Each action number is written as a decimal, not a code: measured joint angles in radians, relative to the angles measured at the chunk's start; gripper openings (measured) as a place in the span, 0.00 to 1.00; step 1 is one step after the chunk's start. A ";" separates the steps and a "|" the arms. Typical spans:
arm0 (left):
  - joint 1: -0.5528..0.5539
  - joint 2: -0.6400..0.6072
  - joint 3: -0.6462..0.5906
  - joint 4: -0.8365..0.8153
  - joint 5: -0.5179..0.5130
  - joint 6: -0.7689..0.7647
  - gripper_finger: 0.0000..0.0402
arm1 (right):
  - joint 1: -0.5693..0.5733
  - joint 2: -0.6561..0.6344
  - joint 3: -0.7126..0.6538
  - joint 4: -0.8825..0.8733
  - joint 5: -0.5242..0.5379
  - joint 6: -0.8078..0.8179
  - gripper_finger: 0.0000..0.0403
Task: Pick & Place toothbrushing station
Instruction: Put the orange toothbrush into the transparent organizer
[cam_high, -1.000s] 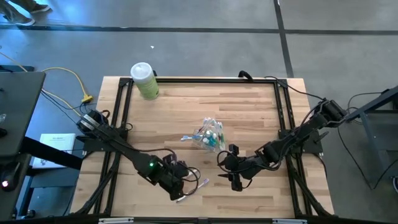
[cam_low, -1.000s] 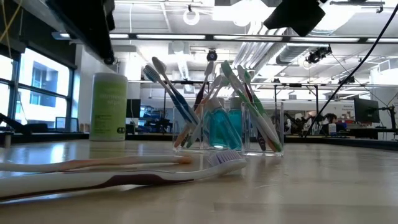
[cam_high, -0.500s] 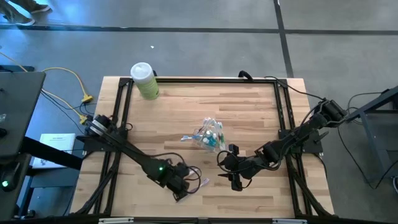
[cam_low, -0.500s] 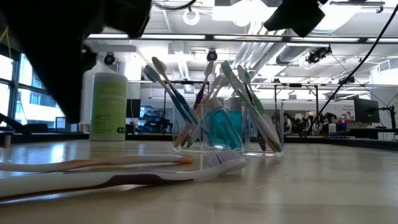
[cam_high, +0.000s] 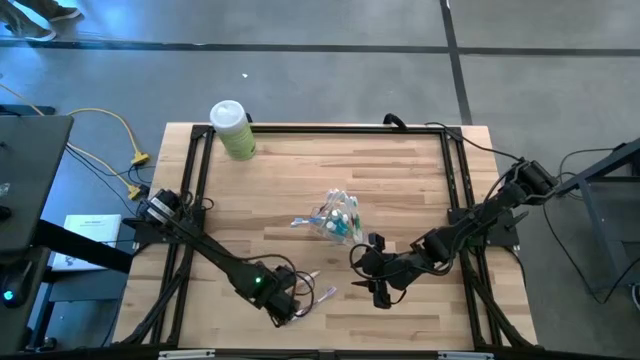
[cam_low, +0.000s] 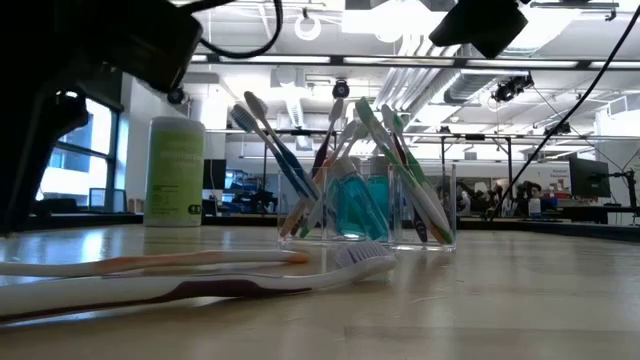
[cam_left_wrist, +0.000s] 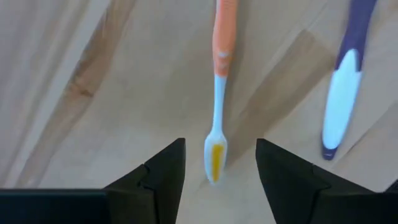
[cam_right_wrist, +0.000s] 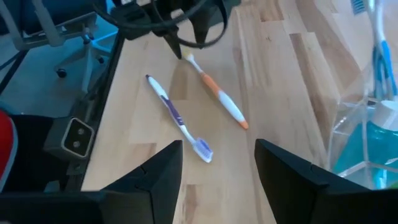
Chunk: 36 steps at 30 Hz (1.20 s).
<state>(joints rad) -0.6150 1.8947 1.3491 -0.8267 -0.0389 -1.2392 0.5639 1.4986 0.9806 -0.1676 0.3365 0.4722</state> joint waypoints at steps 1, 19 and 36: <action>0.000 0.004 0.000 -0.004 0.001 -0.002 0.46 | 0.003 0.000 0.000 0.000 -0.001 0.001 0.48; 0.018 0.098 0.002 -0.016 0.038 0.001 0.45 | 0.052 0.000 0.000 0.030 0.004 0.078 0.48; -0.007 0.093 0.000 -0.052 -0.015 -0.094 0.02 | 0.121 0.000 0.000 0.037 0.053 0.192 0.48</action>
<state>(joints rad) -0.6223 1.9873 1.3490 -0.8787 -0.0544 -1.3329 0.6848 1.4982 0.9806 -0.1305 0.3895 0.6644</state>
